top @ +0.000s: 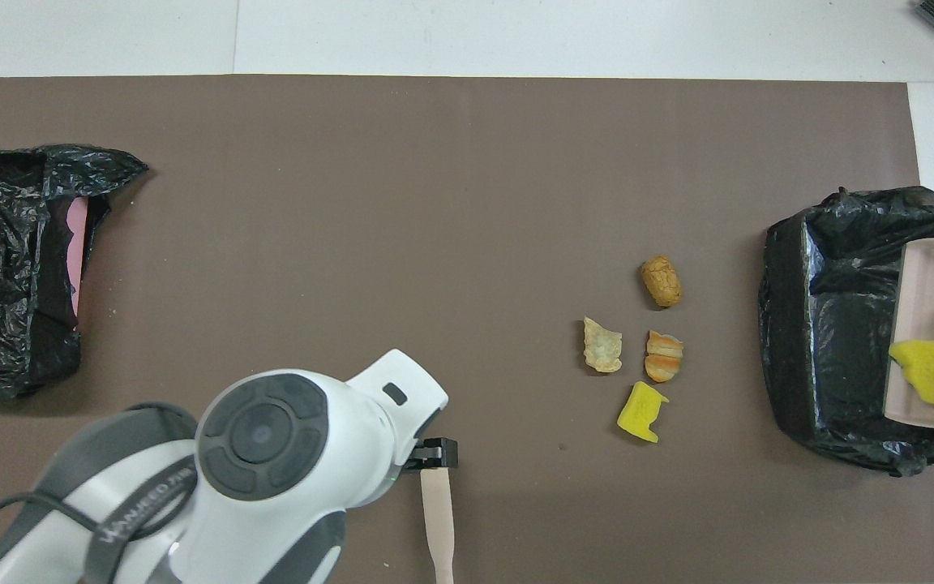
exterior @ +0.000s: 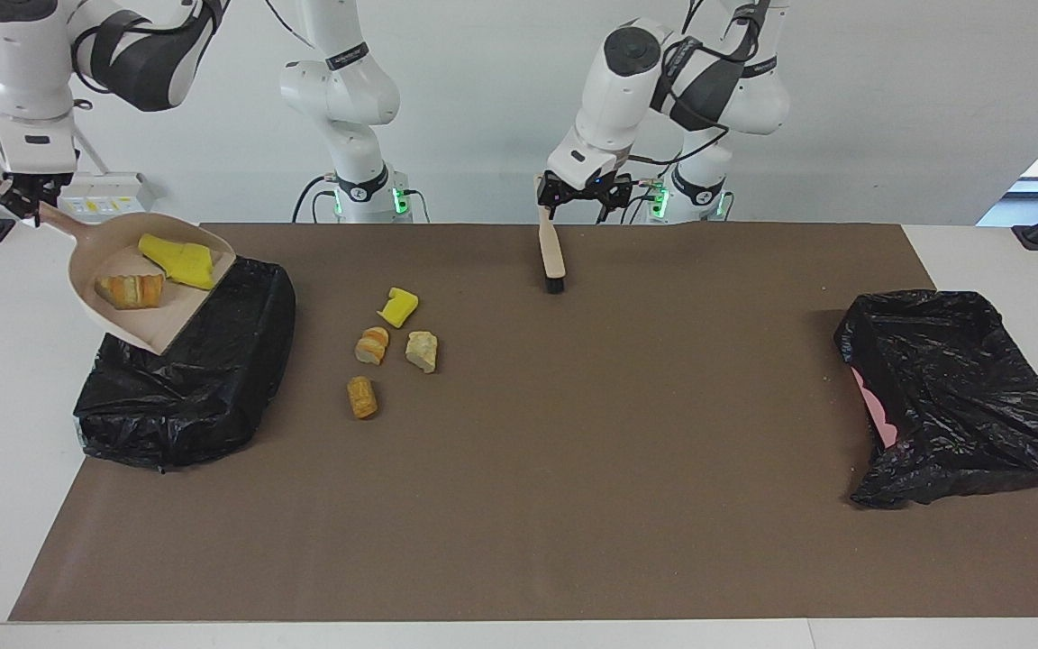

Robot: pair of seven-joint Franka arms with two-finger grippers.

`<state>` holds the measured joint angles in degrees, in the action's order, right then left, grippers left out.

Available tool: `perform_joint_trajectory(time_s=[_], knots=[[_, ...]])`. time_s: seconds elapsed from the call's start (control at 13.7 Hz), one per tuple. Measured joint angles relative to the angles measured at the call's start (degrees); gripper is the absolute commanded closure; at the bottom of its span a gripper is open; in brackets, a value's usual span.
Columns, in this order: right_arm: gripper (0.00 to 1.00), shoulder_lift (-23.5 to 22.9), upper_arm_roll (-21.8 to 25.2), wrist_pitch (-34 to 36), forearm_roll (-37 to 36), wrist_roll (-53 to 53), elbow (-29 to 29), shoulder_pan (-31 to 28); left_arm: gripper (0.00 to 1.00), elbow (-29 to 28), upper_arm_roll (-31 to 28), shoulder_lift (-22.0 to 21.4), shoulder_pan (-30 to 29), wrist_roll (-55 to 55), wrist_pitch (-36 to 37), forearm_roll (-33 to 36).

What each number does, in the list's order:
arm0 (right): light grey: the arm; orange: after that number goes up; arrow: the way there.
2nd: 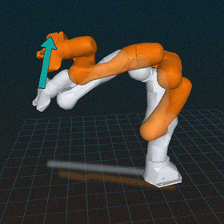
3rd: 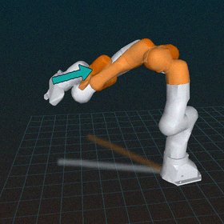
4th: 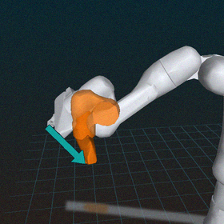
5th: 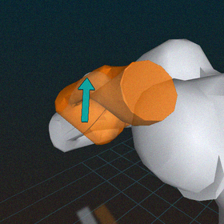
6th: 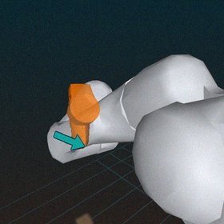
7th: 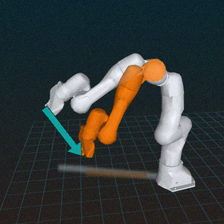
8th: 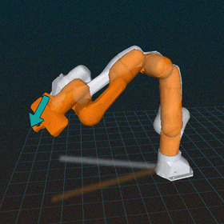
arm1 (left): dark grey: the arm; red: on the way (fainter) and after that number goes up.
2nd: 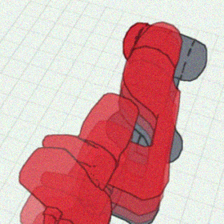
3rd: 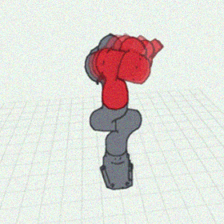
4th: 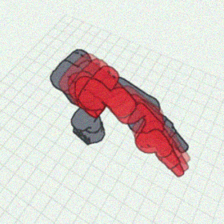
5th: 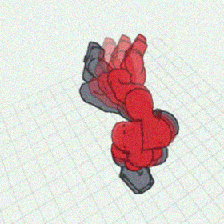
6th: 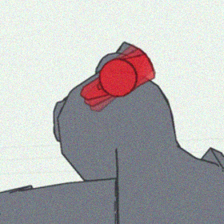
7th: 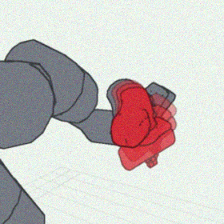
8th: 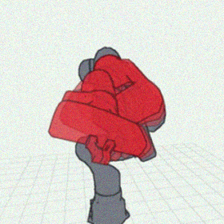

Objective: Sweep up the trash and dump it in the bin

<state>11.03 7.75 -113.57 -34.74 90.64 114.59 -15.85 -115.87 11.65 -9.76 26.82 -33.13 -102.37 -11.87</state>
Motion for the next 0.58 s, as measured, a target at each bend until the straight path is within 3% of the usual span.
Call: perform_joint_trajectory(time_s=[0.29,0.58], knots=[[1.0,-0.99,-0.48,-4.9,-6.62,0.0,3.46,0.95,0.0,8.53,-0.01,0.11,-7.79,7.05,4.45,6.76],[1.0,-1.07,-0.75,-4.99,-12.44,0.0,3.97,4.35,0.0,15.79,-0.16,0.14,-16.99,17.16,10.34,7.08]])
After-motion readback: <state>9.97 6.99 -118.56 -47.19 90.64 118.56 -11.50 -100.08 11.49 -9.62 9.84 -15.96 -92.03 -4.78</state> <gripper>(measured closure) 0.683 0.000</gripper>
